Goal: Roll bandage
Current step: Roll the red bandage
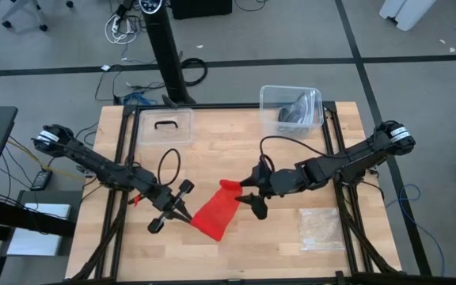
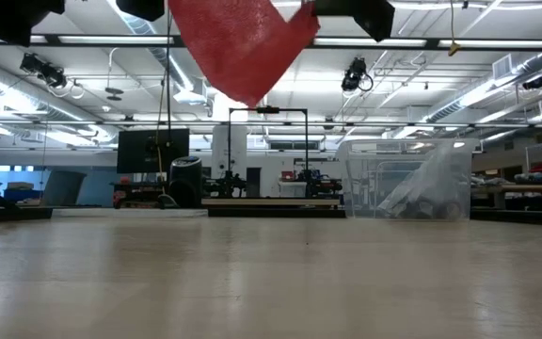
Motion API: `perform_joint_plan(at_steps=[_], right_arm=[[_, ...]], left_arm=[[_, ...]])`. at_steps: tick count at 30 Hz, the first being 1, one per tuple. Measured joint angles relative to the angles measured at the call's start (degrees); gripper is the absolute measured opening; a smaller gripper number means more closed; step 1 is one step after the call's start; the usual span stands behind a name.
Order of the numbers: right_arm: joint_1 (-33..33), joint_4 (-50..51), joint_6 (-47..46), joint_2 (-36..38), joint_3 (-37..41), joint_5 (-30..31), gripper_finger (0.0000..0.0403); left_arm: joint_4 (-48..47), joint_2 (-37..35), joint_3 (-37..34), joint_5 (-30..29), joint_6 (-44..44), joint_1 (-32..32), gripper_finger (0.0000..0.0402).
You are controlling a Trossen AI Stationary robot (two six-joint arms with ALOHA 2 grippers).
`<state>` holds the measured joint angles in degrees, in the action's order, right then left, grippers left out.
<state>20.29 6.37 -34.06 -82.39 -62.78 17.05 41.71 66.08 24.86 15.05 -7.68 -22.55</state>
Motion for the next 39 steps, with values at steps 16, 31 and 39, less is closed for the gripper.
perform_joint_plan(at_steps=[16,31,39], right_arm=[[-0.39,14.66,-19.62,0.02,-0.04,-3.72,0.0268],[9.33,2.27,5.86,0.07,3.19,15.27,0.0256],[12.28,-30.03,5.70,-2.54,18.45,19.48,0.0254]], left_arm=[[0.68,0.00,0.00,2.16,0.68,-0.08,0.0000],[11.68,-0.22,-0.02,-5.34,0.44,1.24,0.0000],[18.42,-0.20,-0.02,-10.67,0.69,4.64,0.0000]])
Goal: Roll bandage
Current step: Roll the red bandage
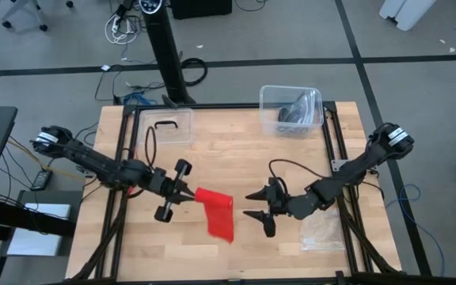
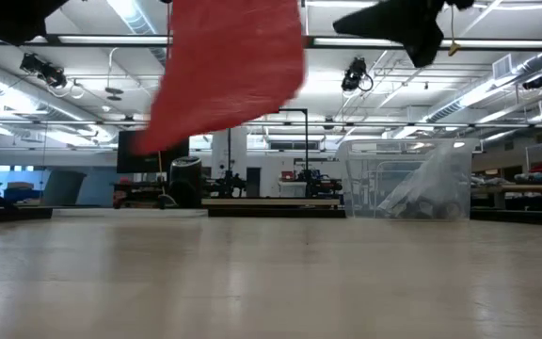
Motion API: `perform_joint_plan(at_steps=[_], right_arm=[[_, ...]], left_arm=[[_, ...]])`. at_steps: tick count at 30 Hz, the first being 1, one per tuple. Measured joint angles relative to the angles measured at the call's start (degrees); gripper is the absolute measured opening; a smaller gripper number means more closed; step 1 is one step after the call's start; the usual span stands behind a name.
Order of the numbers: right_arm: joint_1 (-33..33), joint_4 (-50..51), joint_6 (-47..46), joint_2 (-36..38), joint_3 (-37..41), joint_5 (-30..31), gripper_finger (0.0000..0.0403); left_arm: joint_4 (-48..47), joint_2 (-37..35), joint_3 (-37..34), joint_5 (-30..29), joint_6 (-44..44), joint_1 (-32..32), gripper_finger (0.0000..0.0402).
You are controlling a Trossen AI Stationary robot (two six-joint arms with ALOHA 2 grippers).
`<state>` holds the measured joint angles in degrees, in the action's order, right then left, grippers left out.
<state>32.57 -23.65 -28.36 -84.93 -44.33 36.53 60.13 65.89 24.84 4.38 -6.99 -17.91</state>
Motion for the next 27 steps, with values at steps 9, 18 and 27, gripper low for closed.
perform_joint_plan(at_steps=[9,18,27], right_arm=[[-0.99,-18.18,4.05,-10.05,2.33,3.14,0.0257],[-3.75,-18.73,5.16,-12.56,2.29,6.18,0.0250],[-6.75,-16.68,5.08,-12.56,2.29,1.78,0.0156]], left_arm=[[3.73,0.00,0.00,0.04,0.62,3.27,0.0000],[4.93,0.00,0.02,1.48,1.69,5.01,0.0000],[6.68,-0.62,0.02,1.97,1.22,6.26,0.0000]])
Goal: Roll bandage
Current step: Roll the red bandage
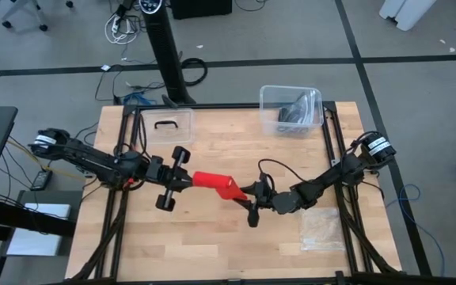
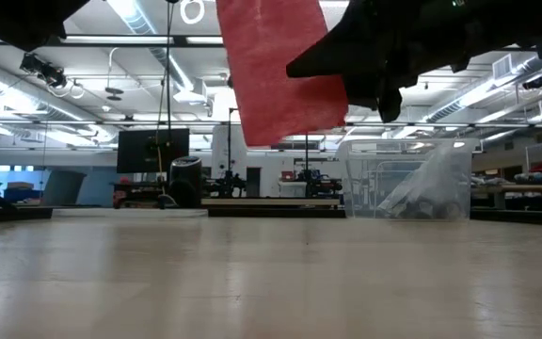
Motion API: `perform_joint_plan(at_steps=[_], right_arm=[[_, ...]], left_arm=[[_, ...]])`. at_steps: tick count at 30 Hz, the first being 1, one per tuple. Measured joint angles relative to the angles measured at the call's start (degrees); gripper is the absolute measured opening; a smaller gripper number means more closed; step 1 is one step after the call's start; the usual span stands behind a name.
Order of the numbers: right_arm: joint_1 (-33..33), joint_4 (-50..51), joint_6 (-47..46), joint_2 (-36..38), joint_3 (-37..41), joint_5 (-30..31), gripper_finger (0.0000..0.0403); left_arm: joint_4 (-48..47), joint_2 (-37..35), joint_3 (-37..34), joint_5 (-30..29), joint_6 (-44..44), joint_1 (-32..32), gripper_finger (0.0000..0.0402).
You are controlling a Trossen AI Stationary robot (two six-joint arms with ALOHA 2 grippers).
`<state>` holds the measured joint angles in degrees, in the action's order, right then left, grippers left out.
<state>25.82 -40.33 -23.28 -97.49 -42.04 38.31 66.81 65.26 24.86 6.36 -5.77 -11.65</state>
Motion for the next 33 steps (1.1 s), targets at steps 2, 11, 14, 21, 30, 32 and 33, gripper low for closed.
perform_joint_plan(at_steps=[2,11,14,21,30,32,33], right_arm=[[0.01,0.17,-0.03,0.00,0.00,-0.44,0.0120],[2.09,0.02,-0.45,0.00,0.00,-1.09,0.0005],[3.06,-0.25,-0.71,0.00,0.00,-1.73,0.0003],[5.80,-2.92,-0.64,0.02,0.00,-2.01,0.0001],[7.93,-4.96,8.01,0.02,-5.55,-2.25,0.0001],[7.90,-4.93,11.95,0.03,-7.85,-2.44,0.0001],[7.87,-4.95,14.17,0.02,-9.05,-2.88,0.0001]], left_arm=[[0.21,-0.64,0.00,-0.03,-0.15,0.71,0.0000],[-0.46,-1.87,0.00,-2.03,-2.91,5.28,0.0000],[-0.76,-1.87,0.00,-3.38,-3.19,7.63,0.0000],[-1.74,-1.87,0.00,-5.35,-4.66,13.34,0.0000],[-8.86,-1.87,0.00,-5.95,-4.59,19.93,0.0000],[-10.99,-1.87,0.00,-6.15,-4.64,20.84,0.0000],[-12.07,-1.87,0.00,-6.15,-4.64,21.17,0.0000]])
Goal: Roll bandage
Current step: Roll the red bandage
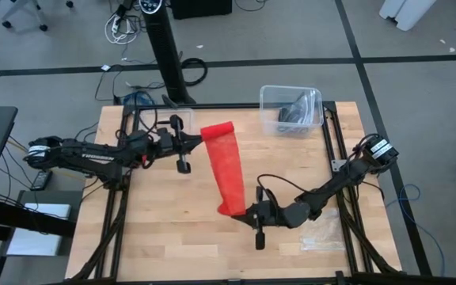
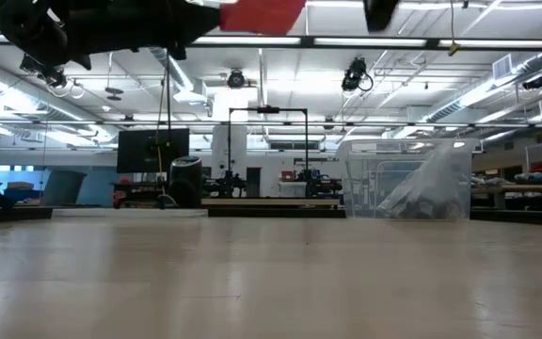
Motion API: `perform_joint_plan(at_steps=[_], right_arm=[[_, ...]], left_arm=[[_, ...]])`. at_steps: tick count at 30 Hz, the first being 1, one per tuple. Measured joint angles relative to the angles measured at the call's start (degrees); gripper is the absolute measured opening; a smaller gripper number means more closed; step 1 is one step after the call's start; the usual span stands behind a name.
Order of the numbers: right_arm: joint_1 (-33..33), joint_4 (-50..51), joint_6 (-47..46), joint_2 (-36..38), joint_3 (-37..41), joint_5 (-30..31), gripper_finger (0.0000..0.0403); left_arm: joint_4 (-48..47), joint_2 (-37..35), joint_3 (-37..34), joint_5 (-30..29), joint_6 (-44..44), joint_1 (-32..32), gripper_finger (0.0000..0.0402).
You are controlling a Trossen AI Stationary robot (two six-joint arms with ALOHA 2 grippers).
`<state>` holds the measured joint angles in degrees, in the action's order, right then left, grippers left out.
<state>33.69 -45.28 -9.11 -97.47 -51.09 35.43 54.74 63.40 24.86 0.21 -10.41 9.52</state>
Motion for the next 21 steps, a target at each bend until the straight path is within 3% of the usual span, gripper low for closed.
perform_joint_plan(at_steps=[8,15,21], right_arm=[[-2.11,9.17,12.50,1.70,-10.64,-0.56,0.0000],[-3.82,22.16,22.30,4.72,-20.74,3.39,0.0000],[-6.03,26.79,31.84,6.73,-27.16,8.01,0.0000]], left_arm=[[-8.25,0.00,-0.20,0.02,-0.01,0.61,0.0000],[-7.05,0.00,-4.11,0.26,1.87,0.59,0.0000],[-4.86,0.00,-6.61,2.74,4.48,-1.08,0.0000]])
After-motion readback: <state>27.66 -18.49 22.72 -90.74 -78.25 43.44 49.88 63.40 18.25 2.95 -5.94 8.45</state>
